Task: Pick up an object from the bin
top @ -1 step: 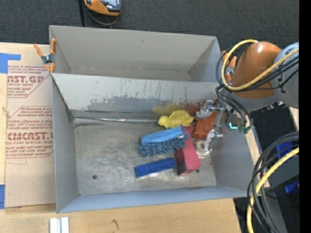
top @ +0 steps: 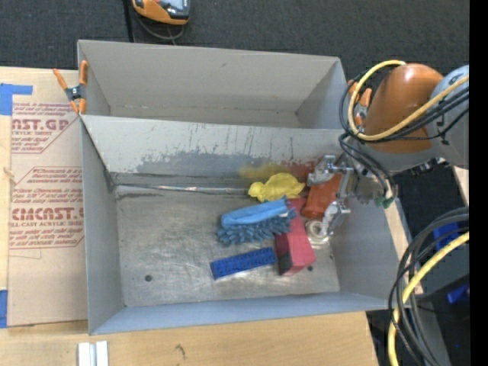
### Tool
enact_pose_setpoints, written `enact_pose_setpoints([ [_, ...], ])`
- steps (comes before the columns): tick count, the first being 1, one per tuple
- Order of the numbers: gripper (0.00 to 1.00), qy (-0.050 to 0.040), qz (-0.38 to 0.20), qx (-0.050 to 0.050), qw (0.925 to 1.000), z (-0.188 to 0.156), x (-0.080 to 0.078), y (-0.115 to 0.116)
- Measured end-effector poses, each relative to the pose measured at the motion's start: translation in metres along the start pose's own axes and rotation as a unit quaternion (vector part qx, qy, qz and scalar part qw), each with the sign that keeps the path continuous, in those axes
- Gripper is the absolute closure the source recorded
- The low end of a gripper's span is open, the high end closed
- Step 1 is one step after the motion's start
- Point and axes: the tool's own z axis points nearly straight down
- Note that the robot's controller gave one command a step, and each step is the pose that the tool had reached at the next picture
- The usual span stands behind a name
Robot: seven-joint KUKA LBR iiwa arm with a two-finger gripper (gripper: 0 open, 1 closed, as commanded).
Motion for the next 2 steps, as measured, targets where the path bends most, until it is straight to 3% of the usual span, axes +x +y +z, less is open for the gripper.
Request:
enact_pose_setpoints([
  [1, 0.00, -0.0051, -0.090, 0.008, 0.9959, 0.0320, 0.0014, 0.0358],
  [2, 0.00, -0.0056, -0.095, 0.003, 0.9955, 0.0364, 0.0017, 0.0414],
])
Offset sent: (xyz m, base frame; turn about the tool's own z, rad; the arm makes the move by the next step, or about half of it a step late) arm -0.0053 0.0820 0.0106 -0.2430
